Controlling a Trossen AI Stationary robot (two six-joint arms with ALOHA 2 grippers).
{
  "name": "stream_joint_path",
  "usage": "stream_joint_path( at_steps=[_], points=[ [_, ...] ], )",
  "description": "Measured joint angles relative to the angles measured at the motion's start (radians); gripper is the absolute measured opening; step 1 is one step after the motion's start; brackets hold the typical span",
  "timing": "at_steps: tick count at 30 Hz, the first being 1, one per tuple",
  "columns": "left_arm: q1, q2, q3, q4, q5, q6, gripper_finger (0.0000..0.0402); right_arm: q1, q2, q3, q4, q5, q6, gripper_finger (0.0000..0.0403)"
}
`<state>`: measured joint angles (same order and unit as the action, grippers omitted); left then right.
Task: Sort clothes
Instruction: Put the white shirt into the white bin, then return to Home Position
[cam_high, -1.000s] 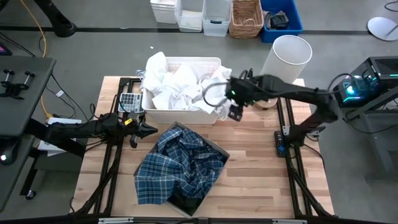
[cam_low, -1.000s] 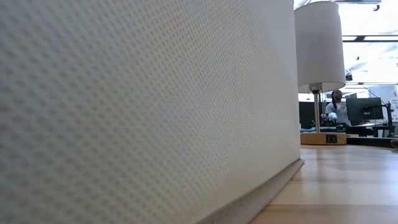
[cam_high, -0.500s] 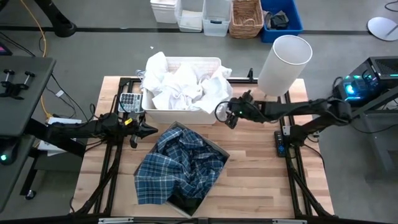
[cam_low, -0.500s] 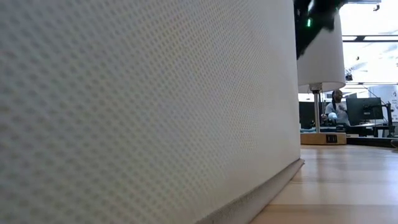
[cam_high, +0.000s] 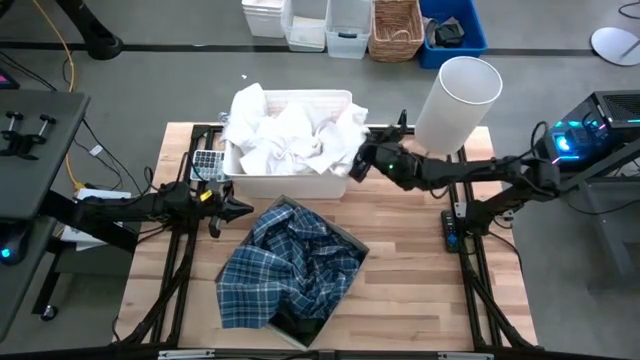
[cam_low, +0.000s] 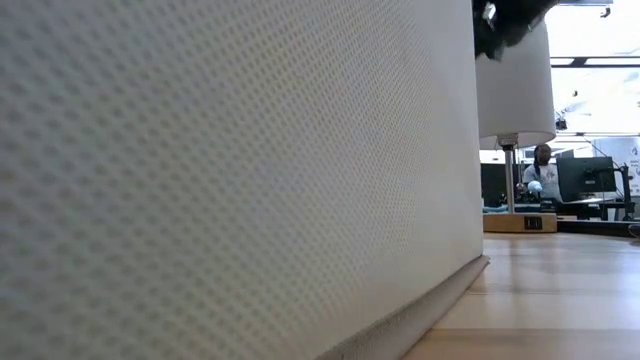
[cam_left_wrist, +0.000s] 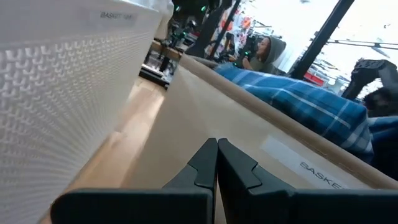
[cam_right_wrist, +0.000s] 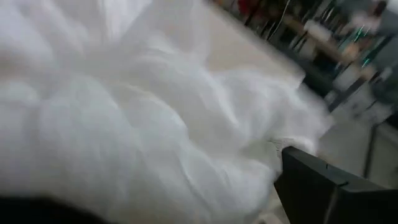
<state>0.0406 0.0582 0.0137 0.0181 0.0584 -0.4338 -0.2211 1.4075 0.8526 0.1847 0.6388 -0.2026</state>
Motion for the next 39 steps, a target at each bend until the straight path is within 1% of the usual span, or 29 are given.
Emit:
stream_joint_path(
  at_steps=[2,3,6,8,12,14,16,18,20,23,26,28,29,33,35,36,39],
  points=[
    [0.0,0.001,0.0,-0.002,0.008,-0.003,0.0001,0.01,-0.003,0.071,-0.003,0.015,-0.08,0.0252],
    [0.0,0.001,0.0,-0.002,0.013,-0.002,0.0001,0.014,-0.005,0.106,-0.008,0.006,-0.105,0.0252],
    [0.0,0.001,0.0,0.002,0.017,-0.002,0.0001,0.021,-0.008,0.205,-0.032,-0.091,-0.121,0.0252],
    [-0.001,0.001,0.0,-0.001,0.02,-0.003,0.0001,0.02,-0.006,0.253,-0.047,-0.144,-0.109,0.0252],
    [-0.001,0.001,0.0,-0.001,0.017,-0.002,0.0001,0.006,0.018,0.31,-0.042,-0.261,0.007,0.0252],
    [-0.001,0.001,0.0,-0.001,0.016,-0.002,0.0001,0.003,0.067,0.325,-0.039,-0.295,0.056,0.0252],
    [-0.001,0.001,0.0,0.0,0.015,-0.002,0.0001,0.003,0.147,0.343,-0.035,-0.305,0.093,0.0252],
    [-0.001,0.001,0.0,0.0,0.014,-0.002,0.0001,0.003,0.234,0.394,-0.033,-0.344,0.123,0.0252],
    [-0.001,0.001,0.0,0.0,0.014,-0.002,0.0001,0.009,0.309,0.484,-0.081,-0.399,0.173,0.0252],
    [-0.001,0.001,0.0,0.0,0.014,-0.002,0.0001,0.028,0.403,0.67,-0.262,-0.493,0.183,0.0252],
    [-0.001,0.001,0.0,0.0,0.012,-0.002,0.0001,0.043,0.476,0.856,-0.394,-0.672,0.153,0.0252],
    [-0.001,0.001,0.0,0.0,0.01,-0.001,0.0001,0.04,0.523,0.971,-0.406,-0.79,0.152,0.0252],
    [-0.001,0.001,0.0,0.001,0.01,-0.001,0.0001,0.036,0.552,1.027,-0.401,-0.819,0.154,0.0252],
    [0.0,0.001,0.0,0.001,0.01,-0.001,0.0001,0.01,0.687,1.229,-0.411,-0.825,0.194,0.0252],
    [0.0,0.001,0.0,0.001,0.01,-0.001,0.0001,-0.002,0.743,1.301,-0.455,-0.822,0.206,0.0252],
    [0.0,0.001,0.0,0.001,0.01,-0.001,0.0001,-0.006,0.761,1.334,-0.511,-0.799,0.207,0.0252],
    [0.0,0.001,0.0,0.001,0.01,-0.001,0.0001,-0.015,0.783,1.411,-0.729,-0.65,0.187,0.0252]
  ],
)
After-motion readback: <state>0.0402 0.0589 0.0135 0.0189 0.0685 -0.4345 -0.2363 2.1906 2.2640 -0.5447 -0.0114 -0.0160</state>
